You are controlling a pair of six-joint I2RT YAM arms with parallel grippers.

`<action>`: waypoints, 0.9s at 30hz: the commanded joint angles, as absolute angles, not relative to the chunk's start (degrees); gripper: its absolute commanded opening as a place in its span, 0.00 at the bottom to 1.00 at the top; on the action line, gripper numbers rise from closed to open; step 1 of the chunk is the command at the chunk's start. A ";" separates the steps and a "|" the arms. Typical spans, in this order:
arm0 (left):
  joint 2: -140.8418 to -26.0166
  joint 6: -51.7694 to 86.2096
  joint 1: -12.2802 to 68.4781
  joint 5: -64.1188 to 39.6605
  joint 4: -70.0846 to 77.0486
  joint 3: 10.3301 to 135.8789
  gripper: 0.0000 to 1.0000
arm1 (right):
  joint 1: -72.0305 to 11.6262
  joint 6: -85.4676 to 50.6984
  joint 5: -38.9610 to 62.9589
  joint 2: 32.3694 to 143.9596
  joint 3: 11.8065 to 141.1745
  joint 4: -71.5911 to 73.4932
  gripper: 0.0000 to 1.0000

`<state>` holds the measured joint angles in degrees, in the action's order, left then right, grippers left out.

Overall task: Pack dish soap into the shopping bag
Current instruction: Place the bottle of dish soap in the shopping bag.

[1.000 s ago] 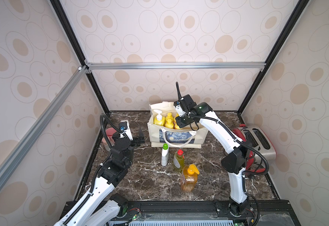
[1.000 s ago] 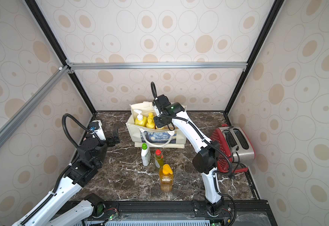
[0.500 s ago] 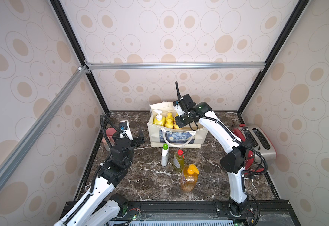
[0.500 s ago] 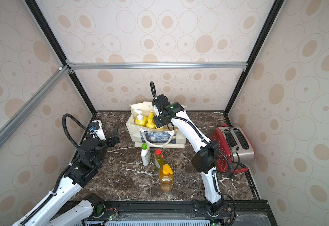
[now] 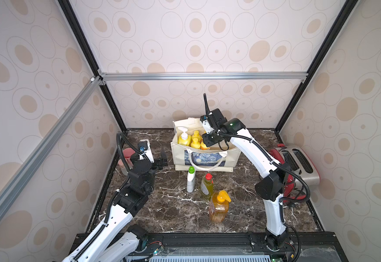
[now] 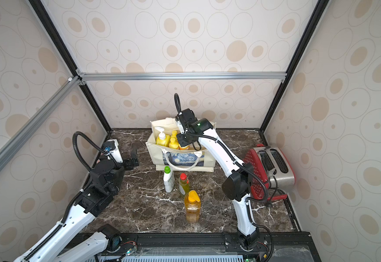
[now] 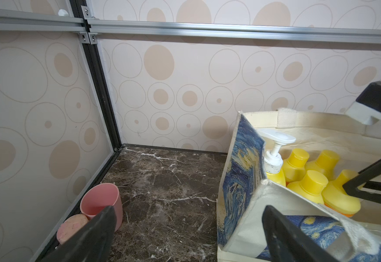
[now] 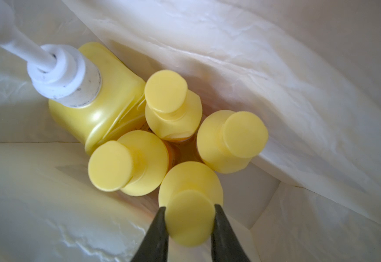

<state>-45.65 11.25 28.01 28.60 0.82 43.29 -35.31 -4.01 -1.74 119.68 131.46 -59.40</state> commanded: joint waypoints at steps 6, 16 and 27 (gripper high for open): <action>-45.88 10.54 27.56 29.10 2.21 43.59 0.99 | -35.81 -5.04 -0.38 113.43 133.79 -52.17 0.15; -46.05 10.44 27.56 29.19 2.20 43.53 0.99 | -35.85 -6.28 2.55 112.80 129.49 -50.30 0.15; -46.44 10.55 27.56 29.05 2.37 43.58 0.99 | -35.81 -6.40 0.87 111.88 121.12 -47.74 0.15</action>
